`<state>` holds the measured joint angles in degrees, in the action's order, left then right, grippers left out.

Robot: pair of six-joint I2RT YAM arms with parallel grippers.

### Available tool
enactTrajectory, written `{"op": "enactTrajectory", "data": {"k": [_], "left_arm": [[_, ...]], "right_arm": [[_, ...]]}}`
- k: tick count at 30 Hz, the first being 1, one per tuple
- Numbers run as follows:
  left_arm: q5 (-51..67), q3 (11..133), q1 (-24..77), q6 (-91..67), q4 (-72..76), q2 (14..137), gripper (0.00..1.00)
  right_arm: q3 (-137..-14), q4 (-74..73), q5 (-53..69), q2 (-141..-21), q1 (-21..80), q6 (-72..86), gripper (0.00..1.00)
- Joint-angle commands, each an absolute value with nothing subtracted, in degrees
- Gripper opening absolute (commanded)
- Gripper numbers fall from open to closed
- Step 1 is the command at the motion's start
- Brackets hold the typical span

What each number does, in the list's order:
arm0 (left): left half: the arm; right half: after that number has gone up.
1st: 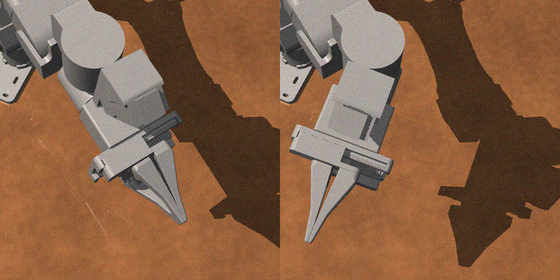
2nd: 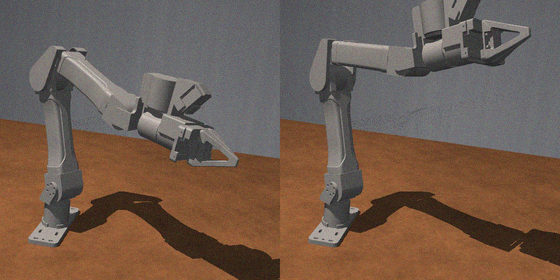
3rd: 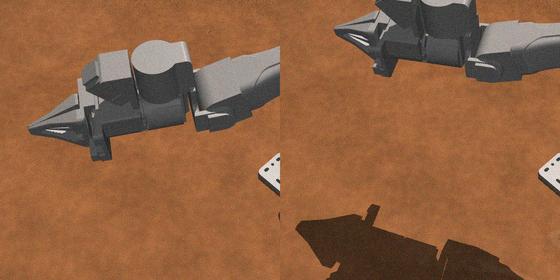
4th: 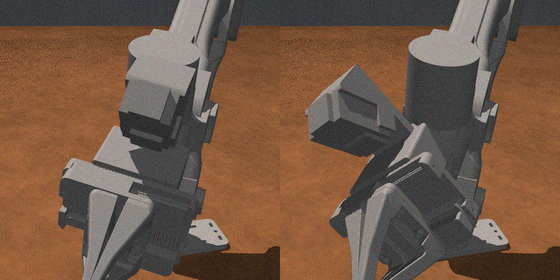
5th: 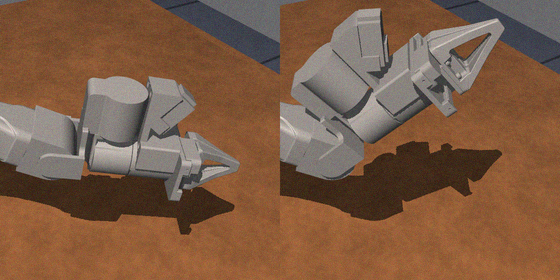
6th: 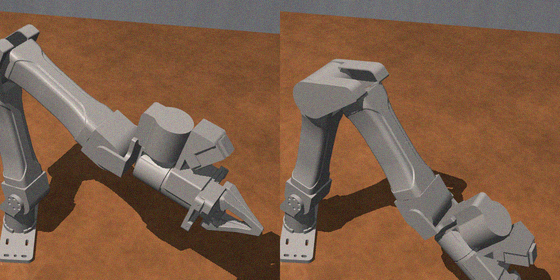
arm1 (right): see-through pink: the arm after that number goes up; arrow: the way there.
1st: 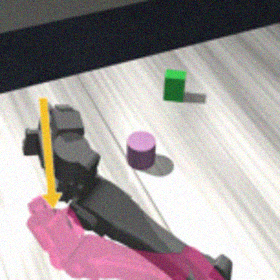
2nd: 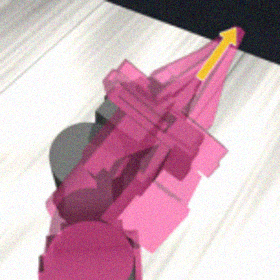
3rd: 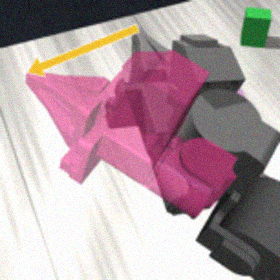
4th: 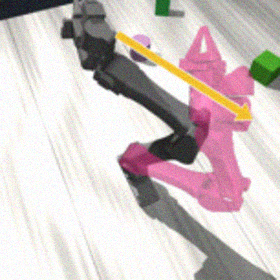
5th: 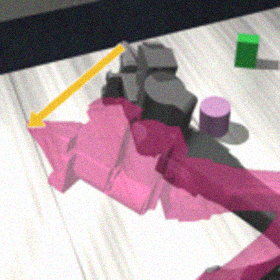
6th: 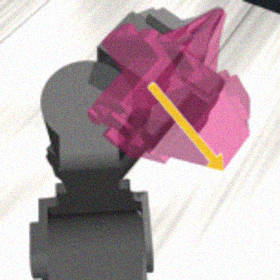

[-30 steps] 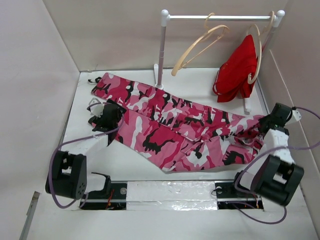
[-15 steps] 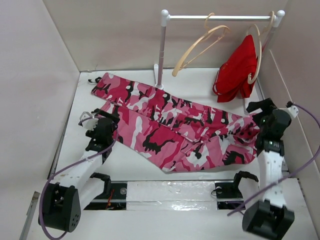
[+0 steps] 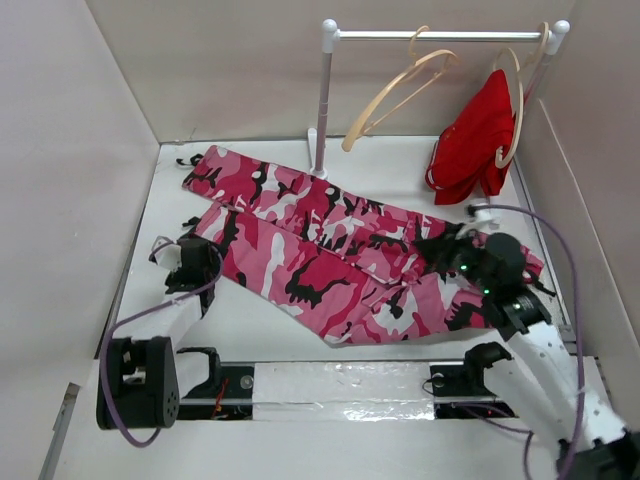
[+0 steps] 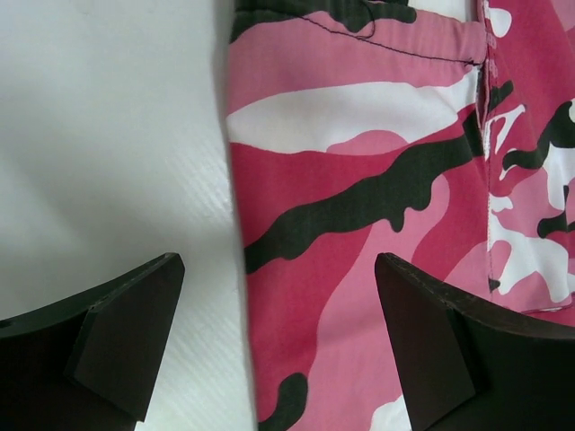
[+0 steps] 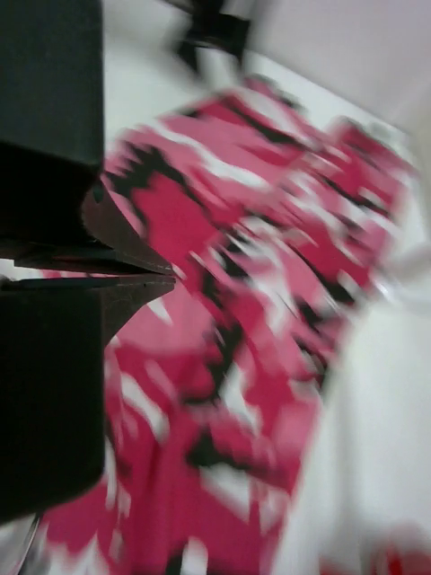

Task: Place the trousers on the hanger
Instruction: Flatten out the trousers at the center of the board.

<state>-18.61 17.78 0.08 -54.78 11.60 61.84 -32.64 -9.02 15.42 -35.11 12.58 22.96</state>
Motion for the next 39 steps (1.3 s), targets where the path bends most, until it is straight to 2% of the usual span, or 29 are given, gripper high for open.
{"op": "enactTrajectory", "data": {"k": [1, 2, 3, 4, 7, 12, 17, 19, 22, 23, 24, 25, 27, 28, 30, 31, 32, 34, 39], "left_arm": [[-14.3, 21.3, -0.6, -55.8, 9.8, 67.4, 0.87], [-13.6, 22.0, -0.6, -56.4, 9.3, 69.8, 0.87], [-13.4, 22.0, -0.6, -57.1, 9.8, 70.8, 0.86], [-12.4, 21.8, -0.6, -57.7, 10.1, 71.5, 0.84], [-11.4, 20.0, -0.6, -58.9, 12.1, 72.3, 0.82], [-11.8, 20.3, -0.6, -58.7, 11.9, 72.2, 0.79], [-11.9, 22.3, -0.6, -58.6, 12.0, 75.3, 0.75], [-12.0, 23.5, -0.6, -59.1, 11.0, 76.3, 0.71], [-12.1, 23.9, -0.6, -59.2, 10.7, 77.0, 0.68], [-12.3, 23.9, -0.6, -59.2, 10.7, 76.6, 0.64], [-12.4, 23.8, -0.6, -59.0, 10.8, 76.3, 0.59], [-12.4, 23.6, -0.6, -58.8, 11.3, 75.8, 0.41], [-11.6, 22.8, -0.6, -57.7, 13.0, 74.4, 0.14], [-11.1, 22.4, -0.6, -57.5, 14.4, 74.2, 0.0], [-11.4, 22.6, -0.6, -57.7, 14.5, 74.2, 0.0], [-12.4, 23.1, -0.6, -57.8, 12.8, 74.0, 0.0], [-13.0, 23.6, -0.6, -57.9, 11.6, 72.0, 0.0], [-14.1, 24.5, -0.6, -58.2, 7.7, 67.3, 0.0], [-21.4, 27.9, -0.6, -57.5, -3.8, 39.7, 0.0]], "right_arm": [[-33.2, -5.8, 11.8, -42.6, 30.3, 17.3, 0.22], [-34.3, -6.0, 8.5, -44.9, 41.4, 16.4, 0.28], [-35.8, -5.7, 1.0, -49.2, 46.5, 15.7, 0.36], [-36.5, -5.2, -2.8, -51.5, 51.1, 15.2, 0.52], [-39.1, -3.0, -8.8, -58.6, 62.7, 14.5, 0.73], [-43.8, -2.5, -12.9, -74.4, 70.4, 14.9, 0.73], [-47.1, -2.4, -18.3, -83.4, 75.4, 15.8, 0.69], [-48.4, -2.8, -20.5, -88.2, 76.0, 16.3, 0.67], [-50.8, -4.0, -24.2, -94.2, 76.6, 17.0, 0.67], [-51.4, -4.1, -25.6, -95.5, 77.2, 17.2, 0.66], [-51.9, -4.6, -27.1, -96.8, 77.3, 17.6, 0.65], [-53.2, -4.9, -27.6, -98.9, 77.3, 17.8, 0.64], [-54.2, -5.6, -29.8, -100.9, 77.3, 18.9, 0.61], [-55.0, -6.0, -30.8, -101.8, 77.3, 19.3, 0.52], [-55.7, -7.4, -34.3, -103.3, 77.3, 20.9, 0.3], [-56.0, -7.9, -35.1, -103.2, 77.8, 21.3, 0.08], [-56.3, -8.5, -36.0, -102.8, 78.4, 21.4, 0.01], [-56.3, -9.7, -38.1, -99.4, 80.8, 20.4, 0.0], [-59.0, -17.0, -38.1, -84.5, 88.4, 16.7, 0.0]]}}
